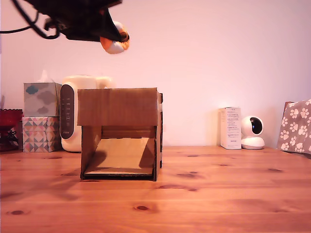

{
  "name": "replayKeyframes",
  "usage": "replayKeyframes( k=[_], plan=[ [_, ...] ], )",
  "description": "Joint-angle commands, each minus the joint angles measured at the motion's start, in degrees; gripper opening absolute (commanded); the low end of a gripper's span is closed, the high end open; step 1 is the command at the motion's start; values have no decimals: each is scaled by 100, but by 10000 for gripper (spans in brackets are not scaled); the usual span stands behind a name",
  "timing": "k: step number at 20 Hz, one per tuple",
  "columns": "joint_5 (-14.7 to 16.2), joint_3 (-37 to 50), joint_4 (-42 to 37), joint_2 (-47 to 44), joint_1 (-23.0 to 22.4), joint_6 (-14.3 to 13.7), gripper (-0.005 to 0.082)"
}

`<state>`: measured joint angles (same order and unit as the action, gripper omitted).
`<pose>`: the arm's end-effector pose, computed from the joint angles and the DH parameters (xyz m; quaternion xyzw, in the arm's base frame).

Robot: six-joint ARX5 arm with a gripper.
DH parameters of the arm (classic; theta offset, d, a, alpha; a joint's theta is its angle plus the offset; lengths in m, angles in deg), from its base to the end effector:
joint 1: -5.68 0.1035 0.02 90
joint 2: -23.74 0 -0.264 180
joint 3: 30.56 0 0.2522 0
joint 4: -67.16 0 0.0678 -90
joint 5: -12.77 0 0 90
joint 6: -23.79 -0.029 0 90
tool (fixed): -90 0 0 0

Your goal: Drop the footbag into the cardboard dice tower

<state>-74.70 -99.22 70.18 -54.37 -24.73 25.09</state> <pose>0.2657 -0.1575 0.2995 0.0153 0.1086 -0.2806 0.9535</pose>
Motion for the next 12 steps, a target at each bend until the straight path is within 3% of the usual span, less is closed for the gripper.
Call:
replayKeyframes(
  k=[1, 5, 9, 10, 12],
  plan=[
    [201, -393, 452, -409, 96, -28, 112],
    [627, -1255, 1362, -1137, 278, -33, 113],
    [649, -1532, 1696, -1425, 343, -160, 139],
    [654, -1537, 1666, -1425, 343, -195, 215],
    [662, -1626, 1718, -1403, 341, -195, 537]
  ],
)
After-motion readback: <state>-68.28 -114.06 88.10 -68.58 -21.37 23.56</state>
